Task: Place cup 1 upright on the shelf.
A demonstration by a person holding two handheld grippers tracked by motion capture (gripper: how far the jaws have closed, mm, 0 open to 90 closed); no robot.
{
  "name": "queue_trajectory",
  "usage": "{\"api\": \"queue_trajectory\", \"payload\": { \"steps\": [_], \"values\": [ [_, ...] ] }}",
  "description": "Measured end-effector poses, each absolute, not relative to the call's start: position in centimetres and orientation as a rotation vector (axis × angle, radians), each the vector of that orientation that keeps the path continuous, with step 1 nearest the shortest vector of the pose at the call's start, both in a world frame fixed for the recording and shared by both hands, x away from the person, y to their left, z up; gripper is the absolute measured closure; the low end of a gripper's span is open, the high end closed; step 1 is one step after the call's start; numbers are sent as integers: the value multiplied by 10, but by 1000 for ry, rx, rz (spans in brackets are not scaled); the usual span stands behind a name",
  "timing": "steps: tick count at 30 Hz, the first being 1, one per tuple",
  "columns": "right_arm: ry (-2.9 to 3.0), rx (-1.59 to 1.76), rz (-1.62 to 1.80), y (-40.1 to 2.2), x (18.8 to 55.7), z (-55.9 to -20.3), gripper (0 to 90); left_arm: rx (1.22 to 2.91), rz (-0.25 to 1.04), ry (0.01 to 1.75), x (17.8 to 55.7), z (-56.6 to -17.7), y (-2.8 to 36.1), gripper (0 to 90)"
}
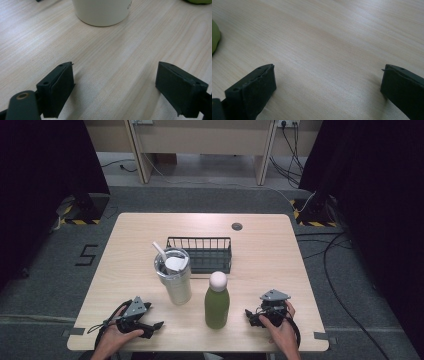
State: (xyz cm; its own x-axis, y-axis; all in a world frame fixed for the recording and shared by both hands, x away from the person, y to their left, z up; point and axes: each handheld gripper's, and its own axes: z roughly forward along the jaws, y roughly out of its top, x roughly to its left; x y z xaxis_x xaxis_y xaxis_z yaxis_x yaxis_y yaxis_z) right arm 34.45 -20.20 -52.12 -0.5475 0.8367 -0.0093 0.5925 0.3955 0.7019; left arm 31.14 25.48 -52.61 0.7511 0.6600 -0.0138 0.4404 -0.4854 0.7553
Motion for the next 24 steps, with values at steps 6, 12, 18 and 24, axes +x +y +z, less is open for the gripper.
{"api": "queue_trajectory", "payload": {
  "steps": [6, 12, 18, 24],
  "values": [
    [2293, 1242, 931, -202, 345, -521, 2, 2159, 360, 823, 311, -526, 255, 144],
    [2291, 1246, 930, -202, 345, -521, 2, 2163, 368, 816, 312, -526, 254, 146],
    [2290, 1247, 930, -202, 345, -521, 2, 2129, 402, 813, 312, -524, 254, 151],
    [2287, 1251, 931, -201, 346, -521, 2, 2039, 432, 838, 314, -518, 255, 150]
  ]
}}
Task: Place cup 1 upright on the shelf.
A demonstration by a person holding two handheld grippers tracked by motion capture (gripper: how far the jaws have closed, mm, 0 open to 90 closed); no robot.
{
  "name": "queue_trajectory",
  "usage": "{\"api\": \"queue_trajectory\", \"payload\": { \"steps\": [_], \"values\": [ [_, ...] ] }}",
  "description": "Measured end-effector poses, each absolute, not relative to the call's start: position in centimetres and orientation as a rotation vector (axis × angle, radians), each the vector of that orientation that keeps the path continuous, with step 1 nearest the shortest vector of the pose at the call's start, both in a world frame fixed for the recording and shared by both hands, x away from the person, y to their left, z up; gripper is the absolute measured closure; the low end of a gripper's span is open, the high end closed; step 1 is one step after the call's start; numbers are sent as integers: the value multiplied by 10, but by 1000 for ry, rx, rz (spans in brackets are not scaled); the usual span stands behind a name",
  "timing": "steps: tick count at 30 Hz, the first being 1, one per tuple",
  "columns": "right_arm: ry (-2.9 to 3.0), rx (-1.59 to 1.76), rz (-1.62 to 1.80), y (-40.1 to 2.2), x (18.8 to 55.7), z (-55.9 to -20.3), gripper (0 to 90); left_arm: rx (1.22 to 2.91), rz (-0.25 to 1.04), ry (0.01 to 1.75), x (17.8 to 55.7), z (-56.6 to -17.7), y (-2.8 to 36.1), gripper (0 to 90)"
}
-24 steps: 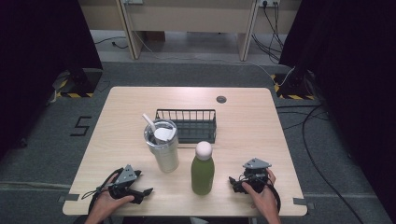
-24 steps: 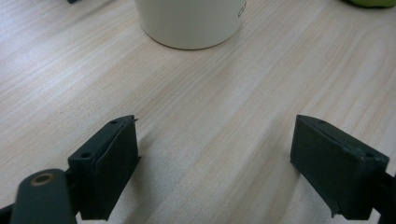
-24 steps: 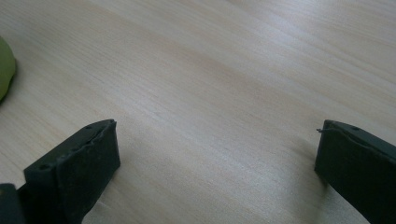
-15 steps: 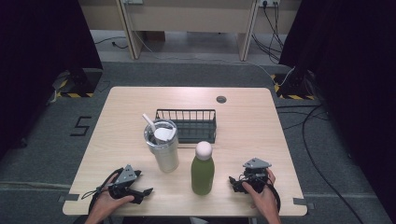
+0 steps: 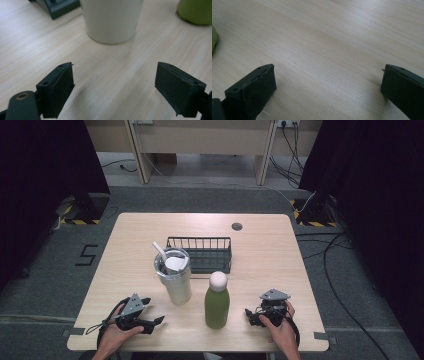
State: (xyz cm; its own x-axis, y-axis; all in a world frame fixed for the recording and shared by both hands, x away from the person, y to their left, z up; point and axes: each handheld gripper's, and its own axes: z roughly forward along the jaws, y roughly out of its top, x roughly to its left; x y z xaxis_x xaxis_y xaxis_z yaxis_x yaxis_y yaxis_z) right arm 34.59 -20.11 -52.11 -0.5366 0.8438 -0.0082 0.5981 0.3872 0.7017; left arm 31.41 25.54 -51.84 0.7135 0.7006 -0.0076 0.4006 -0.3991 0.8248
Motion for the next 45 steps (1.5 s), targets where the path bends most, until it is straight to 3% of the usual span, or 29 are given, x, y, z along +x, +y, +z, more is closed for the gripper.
{"api": "queue_trajectory", "payload": {
  "steps": [24, 45],
  "values": [
    [2285, 1250, 929, -201, 346, -521, 2, 1833, 473, 734, 342, -492, 232, 148],
    [2285, 1251, 930, -201, 346, -521, 2, 1745, 490, 717, 365, -498, 207, 105]
  ]
}}
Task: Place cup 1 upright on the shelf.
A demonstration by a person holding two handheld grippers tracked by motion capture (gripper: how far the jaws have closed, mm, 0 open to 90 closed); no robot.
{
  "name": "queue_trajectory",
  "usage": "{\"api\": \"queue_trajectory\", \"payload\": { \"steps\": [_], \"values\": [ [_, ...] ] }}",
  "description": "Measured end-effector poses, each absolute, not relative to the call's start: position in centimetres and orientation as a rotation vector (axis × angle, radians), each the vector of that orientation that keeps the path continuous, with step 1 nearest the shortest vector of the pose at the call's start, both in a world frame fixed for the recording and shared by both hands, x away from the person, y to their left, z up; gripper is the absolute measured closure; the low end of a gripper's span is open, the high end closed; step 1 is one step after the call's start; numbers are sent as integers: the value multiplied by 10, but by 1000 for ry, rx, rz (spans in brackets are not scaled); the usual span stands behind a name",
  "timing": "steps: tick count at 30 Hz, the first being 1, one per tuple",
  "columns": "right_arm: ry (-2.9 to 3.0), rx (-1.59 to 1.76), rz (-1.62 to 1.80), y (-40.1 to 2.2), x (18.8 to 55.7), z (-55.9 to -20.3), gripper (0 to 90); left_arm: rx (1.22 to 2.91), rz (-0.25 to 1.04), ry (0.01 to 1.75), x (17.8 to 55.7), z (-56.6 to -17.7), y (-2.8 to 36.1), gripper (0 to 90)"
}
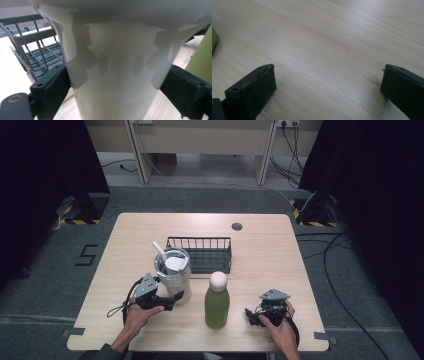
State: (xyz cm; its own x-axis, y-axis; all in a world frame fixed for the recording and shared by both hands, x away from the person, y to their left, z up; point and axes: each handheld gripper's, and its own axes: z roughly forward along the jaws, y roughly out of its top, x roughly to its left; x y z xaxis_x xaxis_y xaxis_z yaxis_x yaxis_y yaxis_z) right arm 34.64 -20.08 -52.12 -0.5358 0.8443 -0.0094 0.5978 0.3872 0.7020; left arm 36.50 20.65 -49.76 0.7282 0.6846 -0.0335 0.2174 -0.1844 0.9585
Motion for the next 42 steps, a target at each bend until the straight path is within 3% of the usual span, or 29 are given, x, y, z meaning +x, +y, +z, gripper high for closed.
{"api": "queue_trajectory", "payload": {
  "steps": [42],
  "values": [
    [2294, 1244, 934, -200, 346, -521, 2, 1643, 548, 722, 379, -500, 205, 108]
  ]
}}
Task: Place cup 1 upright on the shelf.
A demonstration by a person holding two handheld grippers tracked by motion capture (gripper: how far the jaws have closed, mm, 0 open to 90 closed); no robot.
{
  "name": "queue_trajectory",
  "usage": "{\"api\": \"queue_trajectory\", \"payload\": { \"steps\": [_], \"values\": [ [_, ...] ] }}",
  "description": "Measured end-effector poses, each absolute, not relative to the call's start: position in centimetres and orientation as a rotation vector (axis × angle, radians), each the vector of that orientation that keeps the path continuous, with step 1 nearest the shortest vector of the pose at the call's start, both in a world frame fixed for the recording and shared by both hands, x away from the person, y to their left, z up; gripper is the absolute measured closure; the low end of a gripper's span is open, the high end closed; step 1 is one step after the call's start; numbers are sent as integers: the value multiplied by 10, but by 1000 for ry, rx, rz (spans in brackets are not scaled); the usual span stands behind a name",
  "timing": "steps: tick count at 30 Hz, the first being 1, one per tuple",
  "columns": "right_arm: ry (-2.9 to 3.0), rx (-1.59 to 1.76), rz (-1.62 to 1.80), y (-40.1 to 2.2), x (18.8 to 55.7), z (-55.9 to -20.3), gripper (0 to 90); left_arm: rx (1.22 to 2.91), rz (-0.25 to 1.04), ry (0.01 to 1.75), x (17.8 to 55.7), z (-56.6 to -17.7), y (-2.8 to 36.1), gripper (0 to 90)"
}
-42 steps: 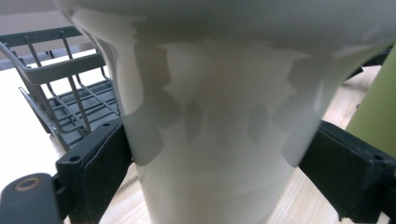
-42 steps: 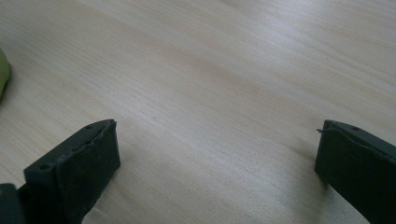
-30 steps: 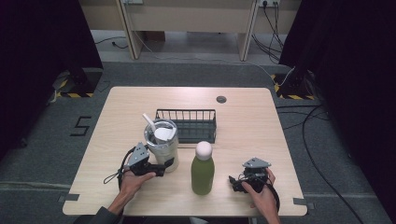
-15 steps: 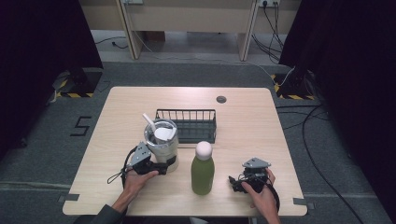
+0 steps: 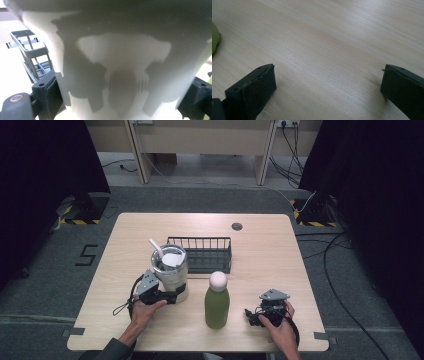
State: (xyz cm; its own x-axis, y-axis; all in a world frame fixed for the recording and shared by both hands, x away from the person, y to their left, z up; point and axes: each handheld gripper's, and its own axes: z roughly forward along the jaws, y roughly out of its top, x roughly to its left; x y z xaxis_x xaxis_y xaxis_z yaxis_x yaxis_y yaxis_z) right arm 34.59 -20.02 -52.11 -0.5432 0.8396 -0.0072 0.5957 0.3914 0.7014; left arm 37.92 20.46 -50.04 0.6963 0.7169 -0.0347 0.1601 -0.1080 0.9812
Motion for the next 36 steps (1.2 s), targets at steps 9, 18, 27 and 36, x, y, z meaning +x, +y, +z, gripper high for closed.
{"api": "queue_trajectory", "payload": {
  "steps": [9, 18, 27, 36],
  "values": [
    [2294, 1243, 934, -200, 346, -521, 2, 1631, 550, 722, 380, -491, 210, 109],
    [2294, 1244, 934, -200, 346, -521, 2, 1642, 540, 706, 381, -478, 210, 109],
    [2294, 1243, 934, -200, 346, -521, 2, 1649, 549, 661, 379, -462, 206, 110],
    [2294, 1243, 934, -200, 346, -521, 2, 1648, 541, 653, 385, -446, 202, 110]
  ]
}}
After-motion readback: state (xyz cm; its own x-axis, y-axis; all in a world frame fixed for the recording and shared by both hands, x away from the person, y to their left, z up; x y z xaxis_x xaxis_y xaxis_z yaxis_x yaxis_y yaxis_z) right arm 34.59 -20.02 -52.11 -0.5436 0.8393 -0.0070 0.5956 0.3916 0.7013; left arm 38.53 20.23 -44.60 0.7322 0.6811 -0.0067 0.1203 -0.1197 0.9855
